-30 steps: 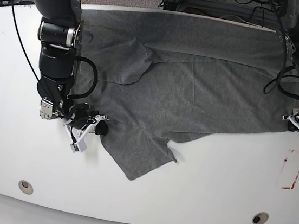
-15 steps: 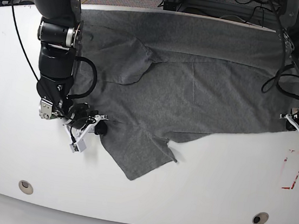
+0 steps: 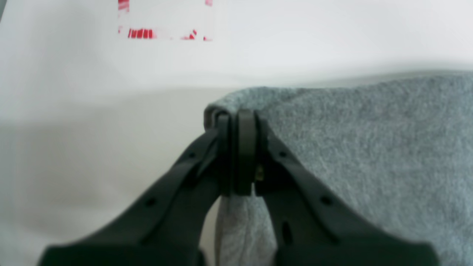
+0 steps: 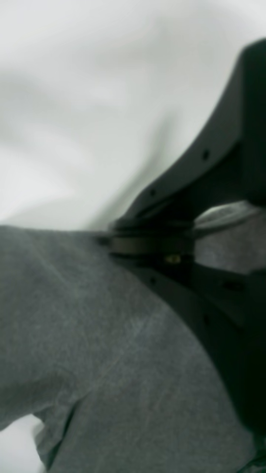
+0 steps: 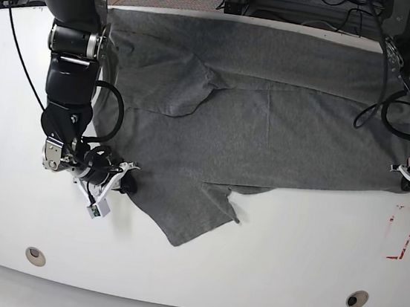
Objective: Fold the T-shirt properly
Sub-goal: 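Lift the hem with both grippers and fold it over toward the collar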
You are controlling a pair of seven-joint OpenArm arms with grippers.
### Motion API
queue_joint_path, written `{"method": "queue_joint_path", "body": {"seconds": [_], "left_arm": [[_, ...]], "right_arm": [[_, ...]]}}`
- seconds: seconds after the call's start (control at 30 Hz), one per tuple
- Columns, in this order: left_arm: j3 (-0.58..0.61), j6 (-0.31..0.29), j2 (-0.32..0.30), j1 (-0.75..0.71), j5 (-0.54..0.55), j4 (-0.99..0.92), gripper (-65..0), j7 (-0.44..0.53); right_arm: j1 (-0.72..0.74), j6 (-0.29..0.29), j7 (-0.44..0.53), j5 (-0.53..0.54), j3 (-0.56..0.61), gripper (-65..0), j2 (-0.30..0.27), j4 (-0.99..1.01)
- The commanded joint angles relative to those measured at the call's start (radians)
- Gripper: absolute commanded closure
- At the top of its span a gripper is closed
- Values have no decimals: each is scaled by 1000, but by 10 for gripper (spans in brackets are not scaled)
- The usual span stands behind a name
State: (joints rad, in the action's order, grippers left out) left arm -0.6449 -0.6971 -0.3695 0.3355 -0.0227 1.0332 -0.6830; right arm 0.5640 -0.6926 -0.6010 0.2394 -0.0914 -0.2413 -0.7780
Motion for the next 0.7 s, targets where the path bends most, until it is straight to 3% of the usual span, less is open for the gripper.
{"method": "queue_joint_path", "body": {"seconds": [0.0,0.67], "left_arm": [[-2,-1,-21,23,10,25,0,19],[-3,-1,14,-171,11,361,0,18]], "right_arm": [[15,-6,-33,13,-3,0,-8,-122],[-216,-6,-426,22,-34,0,-30,-817]]}}
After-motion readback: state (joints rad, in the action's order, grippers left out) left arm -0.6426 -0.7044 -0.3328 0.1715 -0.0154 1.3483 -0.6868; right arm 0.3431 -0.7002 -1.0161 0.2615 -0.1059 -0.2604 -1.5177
